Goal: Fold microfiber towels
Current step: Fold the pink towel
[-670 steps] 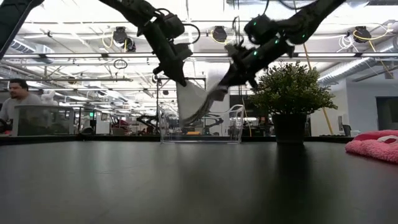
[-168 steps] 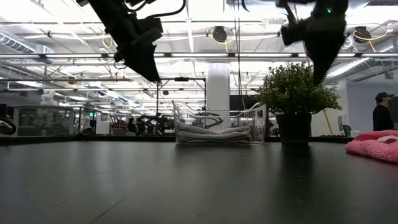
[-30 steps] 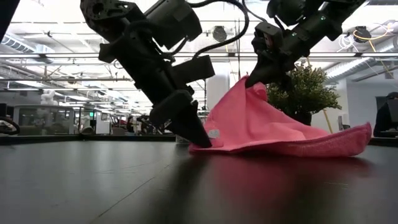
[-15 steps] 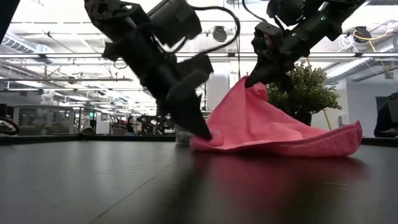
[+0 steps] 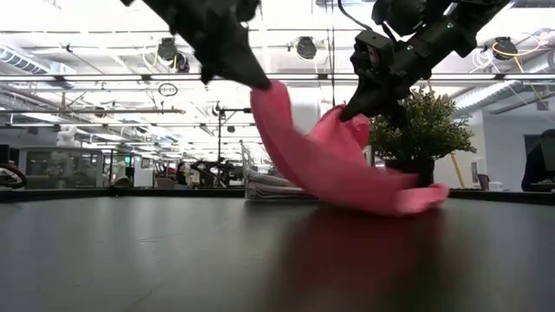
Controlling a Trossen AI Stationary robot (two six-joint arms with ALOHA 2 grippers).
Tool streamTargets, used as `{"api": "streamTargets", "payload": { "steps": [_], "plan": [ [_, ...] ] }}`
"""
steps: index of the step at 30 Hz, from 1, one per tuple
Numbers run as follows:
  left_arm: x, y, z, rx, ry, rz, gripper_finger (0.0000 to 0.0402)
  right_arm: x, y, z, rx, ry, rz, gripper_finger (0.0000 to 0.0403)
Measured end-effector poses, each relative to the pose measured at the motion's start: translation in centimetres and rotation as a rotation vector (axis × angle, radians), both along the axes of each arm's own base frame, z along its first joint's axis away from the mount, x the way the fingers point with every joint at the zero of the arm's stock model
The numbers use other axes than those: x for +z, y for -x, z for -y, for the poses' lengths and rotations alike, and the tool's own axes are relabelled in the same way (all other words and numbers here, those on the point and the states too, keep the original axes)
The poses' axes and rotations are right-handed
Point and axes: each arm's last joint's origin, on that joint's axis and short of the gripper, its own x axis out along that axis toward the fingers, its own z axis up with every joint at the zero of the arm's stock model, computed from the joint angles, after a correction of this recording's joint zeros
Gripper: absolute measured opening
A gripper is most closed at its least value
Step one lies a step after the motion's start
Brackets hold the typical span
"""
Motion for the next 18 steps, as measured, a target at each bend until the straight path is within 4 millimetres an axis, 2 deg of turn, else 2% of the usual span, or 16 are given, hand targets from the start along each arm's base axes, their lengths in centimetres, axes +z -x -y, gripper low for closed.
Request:
{"api": "streamTargets", "payload": {
  "steps": [6, 13, 18],
  "plan": [
    [2.9, 3.9, -0.3, 0.106, -0.04, -0.037, 0.0003, 0.9, -0.7, -0.6, 0.065, -0.039, 0.124, 0.0],
    [4.5, 7.4, -1.1, 0.192, -0.079, -0.1, 0.0002, 4.3, -1.5, -1.0, 0.14, -0.004, 0.447, 0.0],
    [5.6, 9.4, -1.6, 0.222, -0.092, -0.11, 0.0003, 4.8, -0.4, -1.0, 0.108, 0.012, 0.41, 0.0]
  ]
}}
